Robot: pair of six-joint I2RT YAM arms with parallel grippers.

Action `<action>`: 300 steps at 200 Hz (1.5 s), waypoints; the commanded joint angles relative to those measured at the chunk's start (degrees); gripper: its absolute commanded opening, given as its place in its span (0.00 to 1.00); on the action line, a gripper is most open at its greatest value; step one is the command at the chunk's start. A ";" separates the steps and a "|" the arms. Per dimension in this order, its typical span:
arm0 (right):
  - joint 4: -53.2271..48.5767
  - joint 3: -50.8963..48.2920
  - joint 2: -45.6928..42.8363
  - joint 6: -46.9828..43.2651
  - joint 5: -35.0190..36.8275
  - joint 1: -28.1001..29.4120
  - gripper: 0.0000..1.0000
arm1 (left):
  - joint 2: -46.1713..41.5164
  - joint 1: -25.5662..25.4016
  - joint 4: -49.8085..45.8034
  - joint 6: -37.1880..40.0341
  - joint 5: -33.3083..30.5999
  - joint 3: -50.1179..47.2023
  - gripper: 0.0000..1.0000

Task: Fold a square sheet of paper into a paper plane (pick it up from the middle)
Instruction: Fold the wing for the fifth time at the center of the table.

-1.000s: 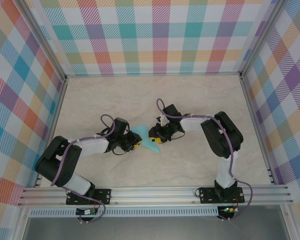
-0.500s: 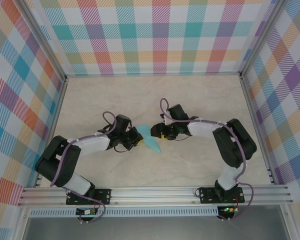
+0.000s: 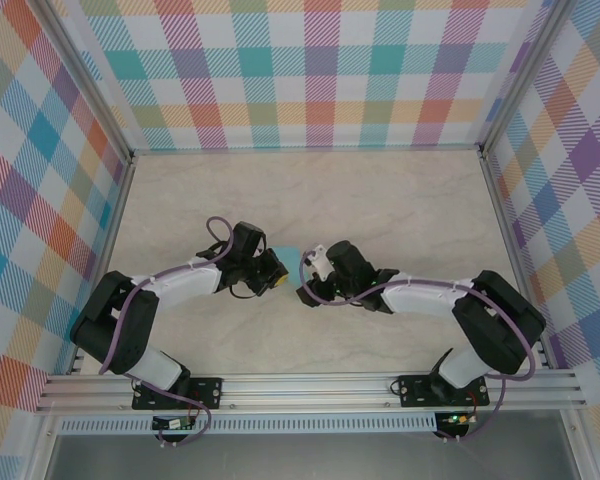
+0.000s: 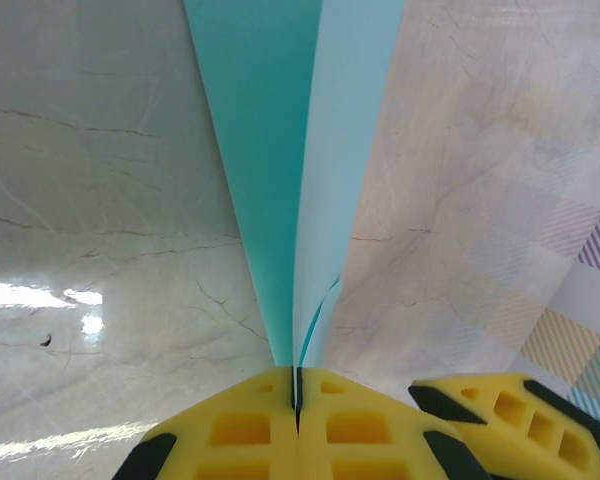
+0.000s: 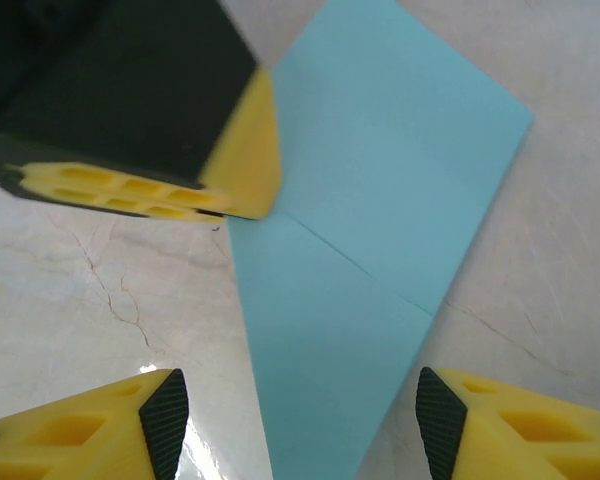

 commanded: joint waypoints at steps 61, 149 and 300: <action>12.70 0.21 7.77 -14.89 8.39 5.05 0.65 | 0.34 -1.16 -2.90 -1.34 -0.30 2.27 0.01; 15.11 2.34 13.16 -14.94 11.63 5.16 0.35 | 0.25 -1.21 -3.96 -1.89 -0.91 2.55 0.01; 16.05 2.11 11.38 -13.61 10.47 5.17 0.43 | 1.39 -1.16 -4.57 -2.15 -1.00 3.14 0.01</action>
